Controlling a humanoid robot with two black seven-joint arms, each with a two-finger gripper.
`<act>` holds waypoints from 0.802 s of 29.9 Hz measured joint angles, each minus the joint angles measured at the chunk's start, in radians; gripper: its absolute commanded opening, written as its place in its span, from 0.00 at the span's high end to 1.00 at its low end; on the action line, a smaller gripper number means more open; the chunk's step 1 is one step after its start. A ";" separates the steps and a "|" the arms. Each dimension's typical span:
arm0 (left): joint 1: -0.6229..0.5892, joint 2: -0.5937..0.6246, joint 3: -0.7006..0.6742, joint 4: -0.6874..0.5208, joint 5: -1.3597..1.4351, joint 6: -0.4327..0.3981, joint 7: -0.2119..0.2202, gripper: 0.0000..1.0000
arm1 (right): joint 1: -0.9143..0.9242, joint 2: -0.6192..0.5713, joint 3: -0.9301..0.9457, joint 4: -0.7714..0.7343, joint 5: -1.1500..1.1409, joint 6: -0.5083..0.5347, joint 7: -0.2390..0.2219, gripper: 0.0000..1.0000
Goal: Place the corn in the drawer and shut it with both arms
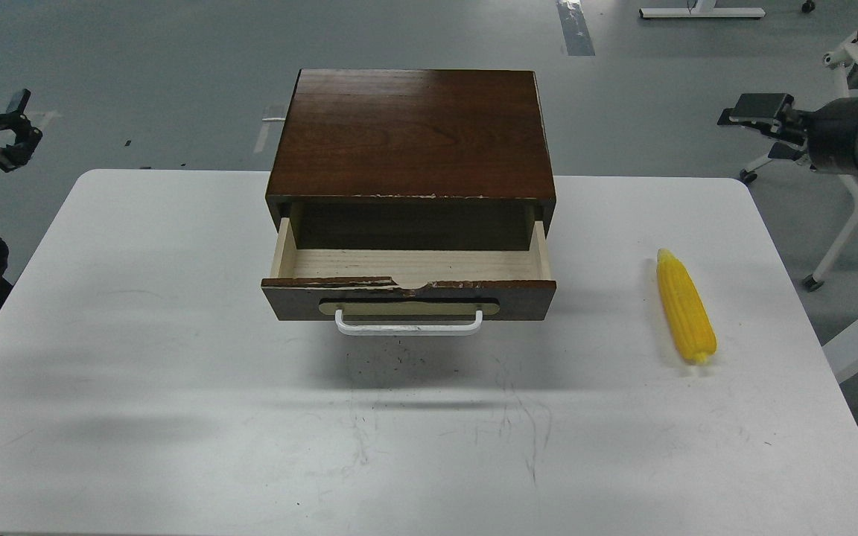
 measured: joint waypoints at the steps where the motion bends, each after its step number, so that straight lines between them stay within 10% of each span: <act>1: 0.001 -0.001 -0.001 0.000 0.000 0.000 -0.001 0.02 | -0.007 0.005 -0.020 0.005 -0.001 0.000 0.000 0.00; 15: 0.002 0.008 -0.002 0.000 -0.002 0.000 0.000 0.02 | -0.141 0.040 -0.118 0.196 -0.135 -0.099 -0.038 0.03; 24: 0.007 0.015 -0.002 0.000 -0.002 0.000 0.000 0.02 | -0.202 0.075 -0.122 0.192 -0.196 -0.133 -0.038 0.30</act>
